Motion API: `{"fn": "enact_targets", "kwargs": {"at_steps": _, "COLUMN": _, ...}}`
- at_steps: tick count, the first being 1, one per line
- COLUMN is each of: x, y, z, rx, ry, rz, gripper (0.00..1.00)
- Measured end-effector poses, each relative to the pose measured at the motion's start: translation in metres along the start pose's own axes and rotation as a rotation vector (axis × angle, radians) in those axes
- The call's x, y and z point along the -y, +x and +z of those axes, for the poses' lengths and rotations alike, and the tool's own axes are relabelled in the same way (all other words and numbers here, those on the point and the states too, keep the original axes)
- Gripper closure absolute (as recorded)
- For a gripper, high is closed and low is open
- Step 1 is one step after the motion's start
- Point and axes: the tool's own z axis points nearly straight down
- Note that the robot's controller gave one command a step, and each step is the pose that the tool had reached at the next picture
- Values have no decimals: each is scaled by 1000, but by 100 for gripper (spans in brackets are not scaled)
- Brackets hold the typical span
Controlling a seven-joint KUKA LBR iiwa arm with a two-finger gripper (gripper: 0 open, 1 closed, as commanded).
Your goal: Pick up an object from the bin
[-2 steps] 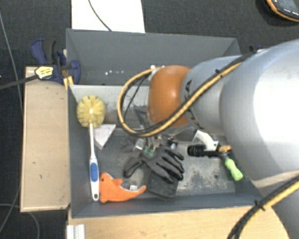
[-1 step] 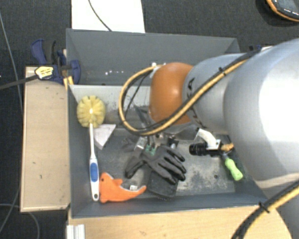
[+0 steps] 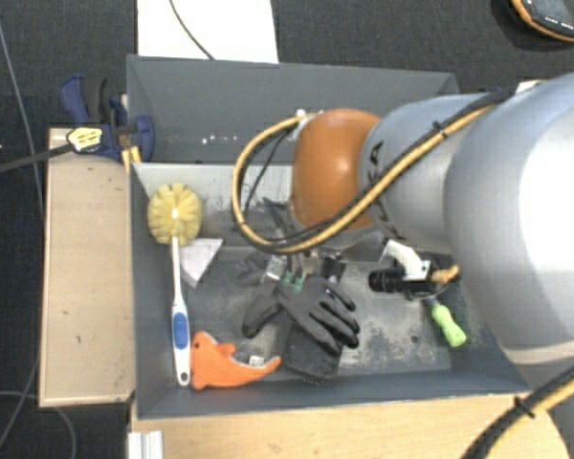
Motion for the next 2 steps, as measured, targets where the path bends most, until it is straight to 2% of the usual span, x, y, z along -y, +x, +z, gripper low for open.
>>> {"fn": "enact_targets", "kwargs": {"at_steps": 2, "x": -1, "y": -1, "z": -31, "rx": 4, "ry": -4, "rz": -3, "gripper": 100}}
